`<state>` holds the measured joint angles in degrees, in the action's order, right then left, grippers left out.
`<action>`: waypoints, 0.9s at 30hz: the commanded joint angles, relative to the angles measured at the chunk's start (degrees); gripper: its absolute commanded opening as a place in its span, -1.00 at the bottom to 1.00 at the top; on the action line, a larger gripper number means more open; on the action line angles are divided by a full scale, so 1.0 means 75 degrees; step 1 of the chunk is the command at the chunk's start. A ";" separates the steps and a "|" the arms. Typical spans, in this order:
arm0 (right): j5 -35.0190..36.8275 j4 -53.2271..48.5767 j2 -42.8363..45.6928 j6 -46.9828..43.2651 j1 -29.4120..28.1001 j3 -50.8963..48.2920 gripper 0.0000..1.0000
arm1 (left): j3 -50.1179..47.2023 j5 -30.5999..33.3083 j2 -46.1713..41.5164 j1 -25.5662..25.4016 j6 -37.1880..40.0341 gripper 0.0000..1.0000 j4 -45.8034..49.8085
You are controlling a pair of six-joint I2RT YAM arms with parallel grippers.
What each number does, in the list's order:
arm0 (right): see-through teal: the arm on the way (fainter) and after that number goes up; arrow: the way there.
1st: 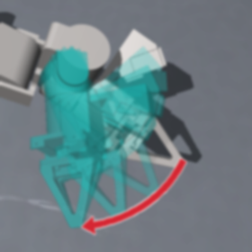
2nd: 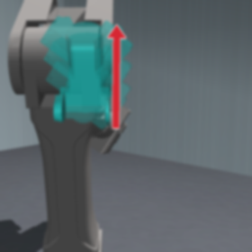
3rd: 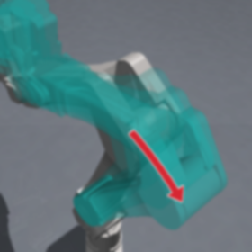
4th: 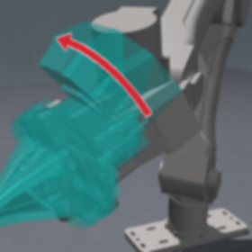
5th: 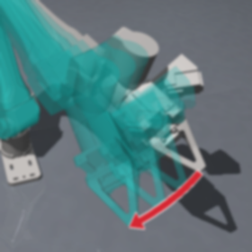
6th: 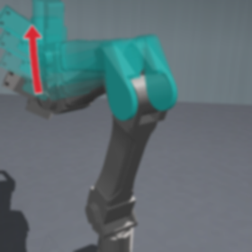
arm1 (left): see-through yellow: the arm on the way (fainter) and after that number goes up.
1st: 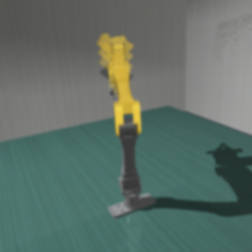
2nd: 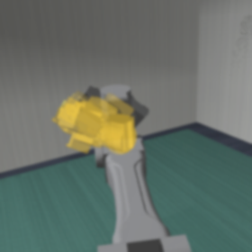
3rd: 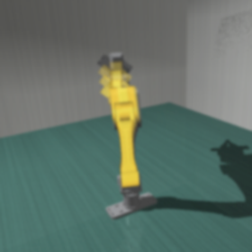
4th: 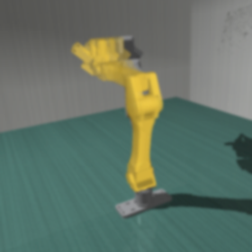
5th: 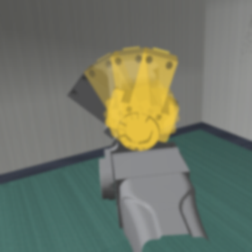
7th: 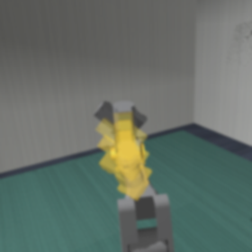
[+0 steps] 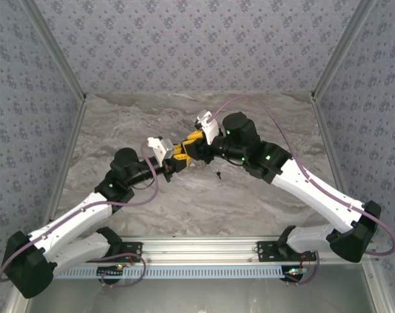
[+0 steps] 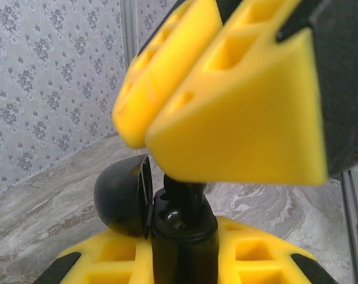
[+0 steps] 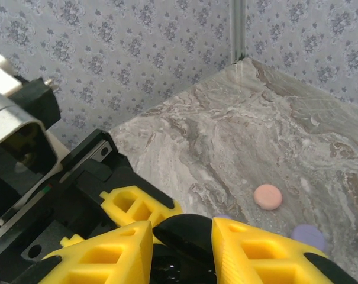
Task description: Insert the wireless bluetooth earbuds into the charging case
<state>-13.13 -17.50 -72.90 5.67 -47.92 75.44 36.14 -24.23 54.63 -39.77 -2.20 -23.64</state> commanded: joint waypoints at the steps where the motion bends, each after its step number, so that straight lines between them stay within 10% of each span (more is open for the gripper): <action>1: -0.0285 -0.0133 0.0068 0.0527 0.0250 0.0399 -0.18 | 0.0182 -0.0087 0.0063 -0.0049 -0.0038 -1.00 -0.0417; 14: -0.2543 -0.1776 0.0656 0.1795 0.1638 0.0591 0.37 | 0.0063 0.0317 0.0046 -0.0046 -0.0255 -1.00 -0.0981; 27: -0.2069 -0.3128 0.0310 0.1773 0.1160 0.1969 0.27 | 0.0103 0.0142 0.0419 -0.0059 -0.1236 -1.00 -0.2585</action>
<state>-30.13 -37.17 -70.06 20.03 -38.04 86.39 36.03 -22.31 57.28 -39.79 -8.78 -36.69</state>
